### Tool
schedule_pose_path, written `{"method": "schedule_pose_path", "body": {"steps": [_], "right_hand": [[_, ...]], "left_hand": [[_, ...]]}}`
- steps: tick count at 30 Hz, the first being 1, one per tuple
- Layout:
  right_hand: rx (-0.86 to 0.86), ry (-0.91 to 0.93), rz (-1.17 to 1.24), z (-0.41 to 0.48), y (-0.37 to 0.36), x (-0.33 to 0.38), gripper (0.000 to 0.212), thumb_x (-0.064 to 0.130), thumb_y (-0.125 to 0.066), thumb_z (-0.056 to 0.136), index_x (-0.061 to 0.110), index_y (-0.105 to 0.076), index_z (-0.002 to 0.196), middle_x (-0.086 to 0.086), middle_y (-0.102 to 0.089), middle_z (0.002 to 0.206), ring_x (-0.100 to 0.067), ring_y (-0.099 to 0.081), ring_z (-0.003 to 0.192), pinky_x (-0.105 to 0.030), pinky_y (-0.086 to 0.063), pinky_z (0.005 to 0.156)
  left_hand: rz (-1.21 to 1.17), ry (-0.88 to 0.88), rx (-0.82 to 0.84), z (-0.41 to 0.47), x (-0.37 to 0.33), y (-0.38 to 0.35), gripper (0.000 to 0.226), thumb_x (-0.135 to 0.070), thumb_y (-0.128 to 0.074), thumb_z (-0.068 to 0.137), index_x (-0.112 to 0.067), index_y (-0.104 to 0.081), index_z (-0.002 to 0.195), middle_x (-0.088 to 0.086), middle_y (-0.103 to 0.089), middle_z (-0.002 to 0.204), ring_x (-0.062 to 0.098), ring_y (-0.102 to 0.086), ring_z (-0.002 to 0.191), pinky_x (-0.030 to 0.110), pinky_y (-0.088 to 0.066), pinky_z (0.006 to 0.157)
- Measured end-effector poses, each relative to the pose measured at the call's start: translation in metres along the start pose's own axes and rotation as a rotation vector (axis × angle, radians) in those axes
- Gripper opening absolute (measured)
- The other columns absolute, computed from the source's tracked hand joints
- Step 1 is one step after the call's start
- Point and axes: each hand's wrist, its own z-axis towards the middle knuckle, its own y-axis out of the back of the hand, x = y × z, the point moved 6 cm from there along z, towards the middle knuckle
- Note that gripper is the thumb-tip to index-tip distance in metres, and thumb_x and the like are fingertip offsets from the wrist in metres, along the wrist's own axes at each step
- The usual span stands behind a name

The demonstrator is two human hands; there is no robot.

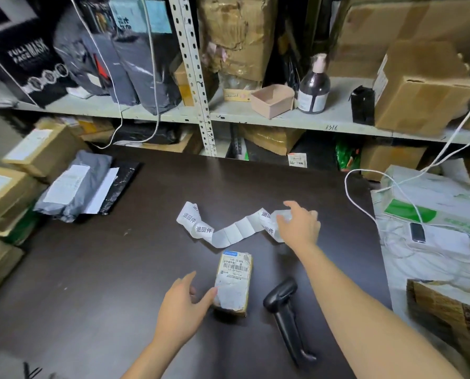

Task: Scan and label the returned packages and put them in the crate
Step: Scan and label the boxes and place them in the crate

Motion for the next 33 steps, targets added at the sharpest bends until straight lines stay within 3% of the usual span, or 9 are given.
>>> {"method": "schedule_pose_path", "body": {"steps": [6, 11, 15, 18, 20, 23, 27, 30, 33], "right_hand": [[0.021, -0.176, 0.64, -0.009, 0.006, 0.006, 0.026, 0.004, -0.06, 0.086, 0.016, -0.078, 0.1, 0.0, -0.074, 0.106, -0.022, -0.066, 0.106, -0.031, -0.053, 0.088], [0.246, -0.406, 1.418, -0.054, 0.019, 0.018, 0.013, 0.002, -0.059, 0.091, 0.005, -0.071, 0.096, -0.008, -0.07, 0.092, -0.021, -0.066, 0.083, -0.028, -0.048, 0.075], [0.457, -0.411, 1.725, -0.096, 0.033, 0.027, 0.014, 0.005, -0.05, 0.089, 0.012, -0.051, 0.077, -0.002, -0.049, 0.074, -0.016, -0.057, 0.069, -0.028, -0.045, 0.074], [0.447, -0.336, 1.705, -0.119, 0.043, 0.025, 0.01, 0.007, -0.058, 0.081, 0.012, -0.051, 0.076, 0.0, -0.052, 0.072, -0.016, -0.056, 0.075, -0.027, -0.046, 0.078], [0.378, -0.242, 1.476, -0.125, 0.048, 0.02, 0.017, 0.007, -0.061, 0.085, 0.014, -0.052, 0.072, 0.006, -0.054, 0.066, -0.008, -0.055, 0.072, -0.021, -0.047, 0.074], [0.404, -0.19, 1.478, -0.145, 0.048, 0.019, 0.017, 0.018, -0.067, 0.083, 0.009, -0.055, 0.076, -0.007, -0.05, 0.075, -0.018, -0.051, 0.074, -0.031, -0.04, 0.075], [0.336, -0.124, 1.264, -0.161, 0.055, 0.006, 0.02, 0.012, -0.079, 0.077, 0.016, -0.06, 0.075, -0.006, -0.064, 0.078, -0.02, -0.059, 0.068, -0.025, -0.045, 0.06], [0.357, -0.059, 1.168, -0.17, 0.058, 0.008, 0.028, 0.017, -0.075, 0.088, 0.018, -0.071, 0.115, -0.008, -0.075, 0.111, -0.021, -0.072, 0.097, -0.033, -0.056, 0.082], [0.314, 0.028, 1.045, -0.175, 0.065, 0.016, 0.02, 0.02, -0.068, 0.095, 0.024, -0.075, 0.113, -0.005, -0.076, 0.112, -0.021, -0.071, 0.106, -0.034, -0.054, 0.091]], "left_hand": [[-0.203, -0.045, -0.088, -0.003, -0.011, 0.019, 0.034, -0.026, -0.073, 0.088, -0.021, -0.066, 0.121, -0.006, -0.061, 0.092, 0.004, -0.06, 0.081, 0.013, -0.044, 0.068], [-0.497, -0.094, 0.03, -0.003, -0.05, 0.007, 0.015, -0.013, -0.068, 0.088, -0.026, -0.072, 0.096, -0.005, -0.071, 0.087, 0.003, -0.064, 0.075, 0.012, -0.047, 0.067], [-0.699, -0.132, 0.161, -0.011, -0.086, -0.006, 0.017, -0.015, -0.067, 0.089, -0.025, -0.071, 0.102, 0.004, -0.072, 0.088, 0.011, -0.07, 0.071, 0.016, -0.047, 0.058], [-0.846, -0.119, 0.268, -0.017, -0.105, -0.009, 0.042, -0.02, -0.071, 0.089, -0.037, -0.054, 0.124, 0.002, -0.076, 0.093, 0.017, -0.074, 0.082, 0.024, -0.053, 0.062], [-1.009, -0.049, 0.398, -0.019, -0.114, -0.013, 0.048, -0.019, -0.065, 0.091, -0.044, -0.045, 0.128, 0.008, -0.077, 0.1, 0.026, -0.075, 0.09, 0.032, -0.051, 0.069], [-1.07, -0.078, 0.487, -0.02, -0.121, -0.013, 0.035, -0.018, -0.055, 0.095, -0.036, -0.061, 0.124, 0.009, -0.075, 0.11, 0.026, -0.073, 0.101, 0.035, -0.044, 0.075], [-0.952, -0.254, 0.448, -0.02, -0.127, -0.007, 0.032, -0.036, -0.069, 0.082, -0.043, -0.07, 0.113, -0.009, -0.073, 0.114, 0.008, -0.069, 0.103, 0.025, -0.051, 0.074], [-0.864, -0.347, 0.416, -0.019, -0.127, -0.005, 0.03, -0.037, -0.071, 0.083, -0.048, -0.07, 0.111, -0.011, -0.074, 0.105, 0.008, -0.068, 0.099, 0.024, -0.055, 0.081], [-0.739, -0.427, 0.407, -0.017, -0.13, -0.002, 0.022, -0.033, -0.068, 0.092, -0.048, -0.072, 0.108, -0.02, -0.073, 0.1, 0.004, -0.067, 0.092, 0.018, -0.049, 0.082]]}}
